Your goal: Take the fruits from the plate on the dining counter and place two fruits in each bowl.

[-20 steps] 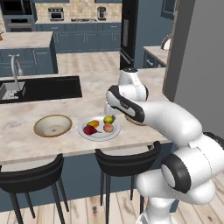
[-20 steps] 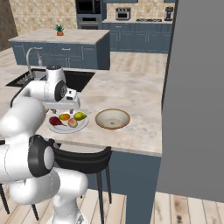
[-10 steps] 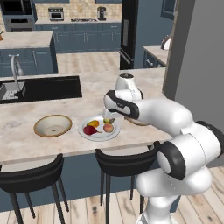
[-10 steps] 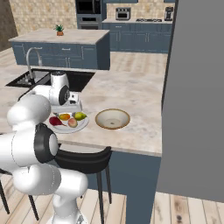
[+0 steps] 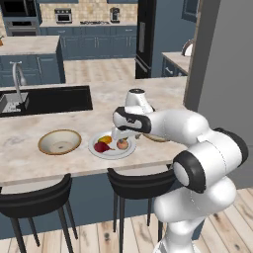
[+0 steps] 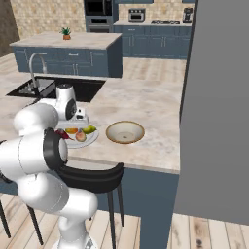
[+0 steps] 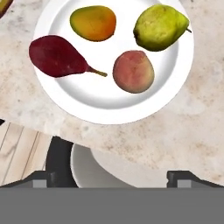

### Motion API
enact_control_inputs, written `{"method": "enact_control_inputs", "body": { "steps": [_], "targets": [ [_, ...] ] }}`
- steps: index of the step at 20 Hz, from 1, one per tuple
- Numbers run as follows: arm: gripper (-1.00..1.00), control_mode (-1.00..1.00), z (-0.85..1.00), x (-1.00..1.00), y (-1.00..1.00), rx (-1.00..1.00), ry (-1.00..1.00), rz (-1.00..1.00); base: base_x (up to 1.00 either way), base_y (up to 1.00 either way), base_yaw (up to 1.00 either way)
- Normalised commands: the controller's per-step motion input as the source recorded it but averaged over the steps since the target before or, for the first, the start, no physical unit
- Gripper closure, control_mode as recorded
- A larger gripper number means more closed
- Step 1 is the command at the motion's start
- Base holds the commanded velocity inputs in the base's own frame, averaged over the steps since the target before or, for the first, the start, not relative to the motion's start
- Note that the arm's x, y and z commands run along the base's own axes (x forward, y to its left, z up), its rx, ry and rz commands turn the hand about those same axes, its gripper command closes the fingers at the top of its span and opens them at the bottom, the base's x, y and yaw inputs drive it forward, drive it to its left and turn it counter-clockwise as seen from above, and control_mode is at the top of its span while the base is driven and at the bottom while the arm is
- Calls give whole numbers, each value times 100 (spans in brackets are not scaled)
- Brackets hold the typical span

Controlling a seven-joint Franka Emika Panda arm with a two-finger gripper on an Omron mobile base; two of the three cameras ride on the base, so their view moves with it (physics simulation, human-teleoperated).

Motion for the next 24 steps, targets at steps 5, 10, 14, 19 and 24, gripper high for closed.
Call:
{"method": "enact_control_inputs", "body": {
  "steps": [5,10,14,19,24],
  "targets": [
    [-100,-100,-16,22,0,0,0,0,0,0,0],
    [-100,-100,-9,20,0,0,0,0,0,0,0],
    [-100,-100,-15,13,0,0,1,0,0,0,0],
    [-100,-100,-14,22,0,0,0,0,0,0,0],
    [-100,-100,-12,37,0,0,0,0,0,0,0]
  ]
}}
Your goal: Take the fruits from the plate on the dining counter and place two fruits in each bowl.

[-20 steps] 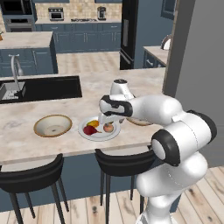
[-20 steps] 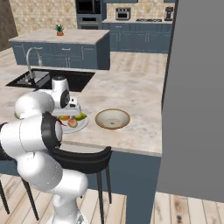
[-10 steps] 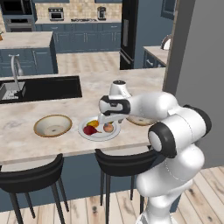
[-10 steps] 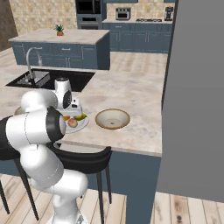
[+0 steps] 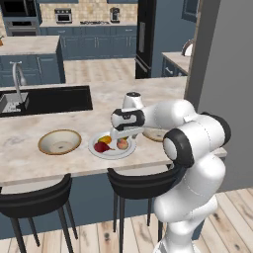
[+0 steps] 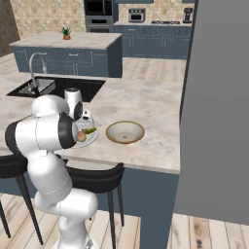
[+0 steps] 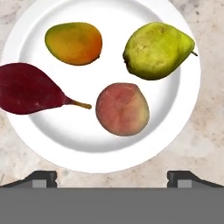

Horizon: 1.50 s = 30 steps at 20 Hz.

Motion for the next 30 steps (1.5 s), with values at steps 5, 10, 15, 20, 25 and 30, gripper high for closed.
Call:
{"method": "enact_control_inputs", "body": {
  "steps": [5,10,15,20,25,30],
  "targets": [
    [-100,-100,-25,30,0,0,0,0,0,0,0],
    [-100,-100,-36,25,0,0,1,0,0,0,0],
    [-100,-100,-22,27,0,0,0,0,0,0,0],
    [-100,-100,-20,6,0,0,1,0,0,0,0],
    [-100,-100,-15,0,1,0,4,0,0,0,0],
    [-100,-100,-25,0,0,0,3,0,0,0,0]
  ]
}}
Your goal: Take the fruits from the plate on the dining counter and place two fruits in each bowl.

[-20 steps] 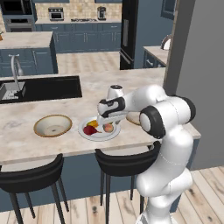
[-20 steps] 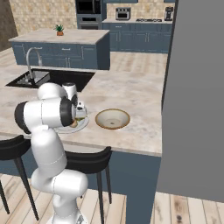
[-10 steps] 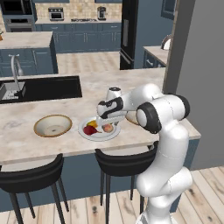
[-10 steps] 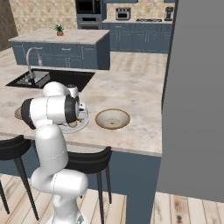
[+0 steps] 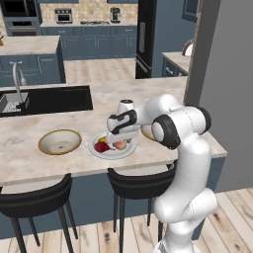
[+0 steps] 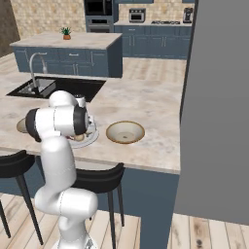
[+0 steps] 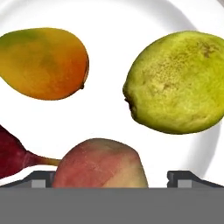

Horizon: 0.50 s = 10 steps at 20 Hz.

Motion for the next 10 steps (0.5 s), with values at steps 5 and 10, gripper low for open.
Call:
{"method": "enact_control_inputs", "body": {
  "steps": [5,10],
  "targets": [
    [100,-100,-15,0,2,0,3,0,0,0,0],
    [100,-100,10,-4,-10,0,-2,0,0,0,0]
  ]
}}
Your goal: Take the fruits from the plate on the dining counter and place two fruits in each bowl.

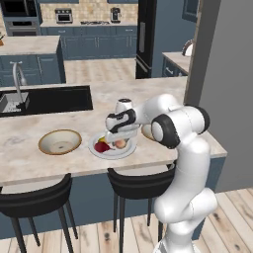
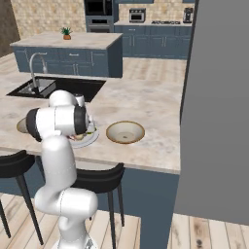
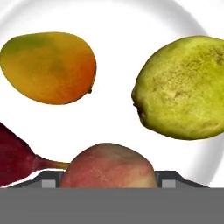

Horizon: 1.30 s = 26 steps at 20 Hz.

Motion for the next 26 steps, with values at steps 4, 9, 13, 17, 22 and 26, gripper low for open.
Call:
{"method": "enact_control_inputs", "body": {
  "steps": [4,9,13,17,22,26],
  "targets": [
    [100,-100,52,-17,-37,0,-3,0,0,0,0],
    [100,-100,38,-11,-63,0,0,-6,0,0,0],
    [100,-100,17,0,-63,0,0,-10,0,0,0],
    [100,-100,27,0,-69,0,6,-8,0,0,0],
    [100,-100,20,3,-67,0,7,-5,0,0,0],
    [100,-100,6,14,-66,2,9,0,0,0,0]
  ]
}}
